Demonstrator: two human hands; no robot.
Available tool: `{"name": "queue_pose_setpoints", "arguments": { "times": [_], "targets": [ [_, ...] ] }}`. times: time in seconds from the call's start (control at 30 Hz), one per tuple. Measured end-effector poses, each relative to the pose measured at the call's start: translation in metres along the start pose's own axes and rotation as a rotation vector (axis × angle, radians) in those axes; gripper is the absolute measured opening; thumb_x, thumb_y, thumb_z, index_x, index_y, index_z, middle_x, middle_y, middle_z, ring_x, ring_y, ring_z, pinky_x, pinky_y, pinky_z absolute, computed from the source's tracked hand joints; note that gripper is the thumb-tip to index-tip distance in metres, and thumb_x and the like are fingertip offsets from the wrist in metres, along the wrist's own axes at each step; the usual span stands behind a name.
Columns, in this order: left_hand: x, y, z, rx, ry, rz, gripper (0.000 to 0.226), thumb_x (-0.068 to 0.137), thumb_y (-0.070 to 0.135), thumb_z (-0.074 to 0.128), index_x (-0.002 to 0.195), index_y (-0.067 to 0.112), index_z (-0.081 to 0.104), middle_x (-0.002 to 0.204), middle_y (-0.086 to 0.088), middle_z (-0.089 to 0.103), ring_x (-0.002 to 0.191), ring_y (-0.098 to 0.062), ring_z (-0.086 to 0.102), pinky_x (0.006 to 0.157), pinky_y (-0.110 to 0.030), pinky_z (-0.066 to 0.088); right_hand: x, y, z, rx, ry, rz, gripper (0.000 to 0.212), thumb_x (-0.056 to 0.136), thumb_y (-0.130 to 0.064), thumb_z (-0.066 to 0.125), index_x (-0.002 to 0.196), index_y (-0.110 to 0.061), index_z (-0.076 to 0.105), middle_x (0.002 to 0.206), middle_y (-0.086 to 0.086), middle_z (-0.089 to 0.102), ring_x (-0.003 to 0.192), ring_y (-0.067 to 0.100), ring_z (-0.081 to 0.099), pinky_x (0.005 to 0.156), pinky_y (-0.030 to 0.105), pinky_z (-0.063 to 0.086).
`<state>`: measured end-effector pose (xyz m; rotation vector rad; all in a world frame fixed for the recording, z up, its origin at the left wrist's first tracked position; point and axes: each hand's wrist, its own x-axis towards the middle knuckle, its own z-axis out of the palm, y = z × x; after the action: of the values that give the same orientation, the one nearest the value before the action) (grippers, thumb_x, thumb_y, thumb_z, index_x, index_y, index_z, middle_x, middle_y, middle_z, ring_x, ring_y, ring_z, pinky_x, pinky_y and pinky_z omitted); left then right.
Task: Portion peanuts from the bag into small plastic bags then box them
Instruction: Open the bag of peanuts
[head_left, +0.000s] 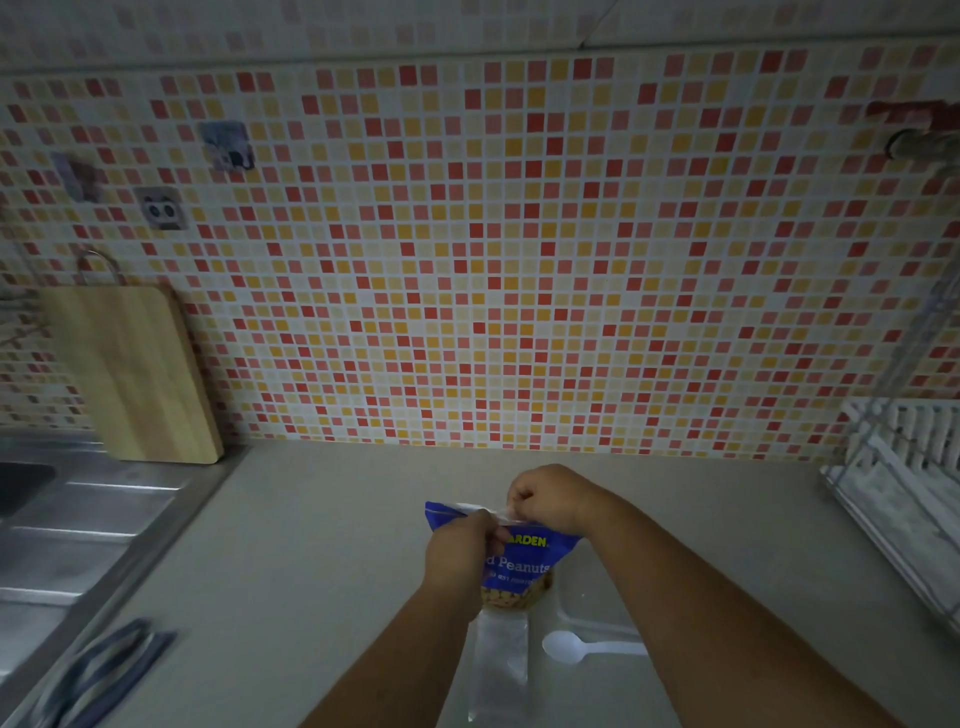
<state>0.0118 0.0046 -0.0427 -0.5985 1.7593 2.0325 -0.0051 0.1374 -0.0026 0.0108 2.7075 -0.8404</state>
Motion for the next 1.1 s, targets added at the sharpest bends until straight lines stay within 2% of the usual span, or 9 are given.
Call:
{"name": "queue_pose_setpoints", "arguments": {
  "times": [0.13, 0.33, 0.53, 0.63, 0.77, 0.83, 0.93, 1.0, 1.1],
  "targets": [
    [0.001, 0.000, -0.001, -0.020, 0.030, 0.010, 0.020, 0.078, 0.005, 0.056, 0.059, 0.002, 0.060, 0.059, -0.008, 0.059, 0.060, -0.020, 0.056, 0.055, -0.027, 0.043, 0.002, -0.007, 0.008, -0.124, 0.091, 0.002, 0.023, 0.091, -0.019, 0.049, 0.104, -0.012, 0.067, 0.110, 0.008, 0.068, 0.100, 0.024, 0.062, 0.083, 0.035, 0.051],
    [-0.001, -0.004, 0.003, 0.026, 0.126, 0.071, 0.022, 0.075, 0.005, 0.051, 0.053, 0.003, 0.055, 0.058, -0.013, 0.055, 0.062, -0.026, 0.053, 0.069, -0.037, 0.046, 0.013, -0.004, 0.016, -0.088, 0.275, 0.081, 0.018, 0.090, -0.016, 0.050, 0.098, -0.015, 0.066, 0.105, 0.008, 0.067, 0.094, 0.025, 0.061, 0.078, 0.031, 0.047],
    [-0.007, -0.013, 0.000, -0.021, 0.127, 0.118, 0.020, 0.076, 0.006, 0.053, 0.056, 0.005, 0.057, 0.057, -0.011, 0.057, 0.061, -0.025, 0.054, 0.065, -0.036, 0.047, 0.018, 0.002, 0.013, -0.005, 0.474, 0.093, 0.014, 0.093, -0.017, 0.048, 0.093, -0.017, 0.061, 0.093, 0.007, 0.064, 0.083, 0.022, 0.059, 0.064, 0.026, 0.041],
    [-0.011, -0.015, -0.006, 0.046, 0.121, 0.160, 0.025, 0.076, 0.010, 0.056, 0.051, 0.008, 0.058, 0.056, -0.010, 0.057, 0.060, -0.025, 0.053, 0.063, -0.036, 0.046, 0.020, 0.004, 0.013, 0.049, 0.515, 0.072, 0.015, 0.094, -0.022, 0.048, 0.089, -0.019, 0.062, 0.090, 0.003, 0.065, 0.083, 0.020, 0.059, 0.064, 0.026, 0.042],
    [-0.009, -0.003, -0.020, 0.136, 0.197, 0.355, 0.026, 0.088, 0.021, 0.056, 0.064, 0.011, 0.057, 0.063, -0.005, 0.056, 0.062, -0.019, 0.052, 0.061, -0.029, 0.040, 0.017, 0.013, 0.014, 0.270, 0.457, 0.026, 0.012, 0.089, -0.030, 0.057, 0.085, -0.024, 0.066, 0.090, -0.005, 0.067, 0.087, 0.014, 0.061, 0.077, 0.028, 0.049],
    [-0.005, 0.008, -0.024, 0.073, 0.227, 0.452, 0.019, 0.093, 0.026, 0.051, 0.079, 0.014, 0.055, 0.078, -0.002, 0.056, 0.076, -0.019, 0.054, 0.072, -0.031, 0.037, 0.011, 0.020, 0.018, 0.388, 0.444, 0.033, 0.013, 0.088, -0.030, 0.060, 0.089, -0.022, 0.070, 0.092, -0.004, 0.068, 0.091, 0.015, 0.061, 0.079, 0.025, 0.046],
    [0.000, 0.019, -0.020, -0.030, -0.015, 0.312, 0.024, 0.098, 0.039, 0.038, 0.105, 0.020, 0.051, 0.096, 0.002, 0.053, 0.088, -0.012, 0.050, 0.085, -0.032, 0.035, 0.005, 0.026, 0.026, 0.571, 0.463, 0.113, 0.029, 0.090, -0.035, 0.058, 0.106, -0.013, 0.070, 0.103, 0.005, 0.069, 0.092, 0.017, 0.059, 0.082, 0.026, 0.044],
    [0.000, 0.016, -0.018, 0.027, -0.164, 0.215, 0.036, 0.098, 0.043, 0.031, 0.101, 0.019, 0.057, 0.096, -0.002, 0.060, 0.086, -0.012, 0.055, 0.079, -0.030, 0.041, 0.003, 0.024, 0.031, 0.682, 0.442, 0.167, 0.038, 0.092, -0.039, 0.055, 0.114, -0.011, 0.066, 0.106, 0.006, 0.066, 0.092, 0.017, 0.056, 0.084, 0.028, 0.044],
    [0.007, 0.007, -0.015, 0.228, -0.159, 0.248, 0.045, 0.097, 0.047, 0.027, 0.106, 0.015, 0.059, 0.100, -0.008, 0.063, 0.092, -0.018, 0.058, 0.071, -0.029, 0.045, 0.005, 0.017, 0.037, 0.718, 0.433, 0.193, 0.042, 0.091, -0.043, 0.054, 0.117, -0.012, 0.065, 0.112, 0.005, 0.066, 0.093, 0.017, 0.055, 0.083, 0.030, 0.045]
  ]
}}
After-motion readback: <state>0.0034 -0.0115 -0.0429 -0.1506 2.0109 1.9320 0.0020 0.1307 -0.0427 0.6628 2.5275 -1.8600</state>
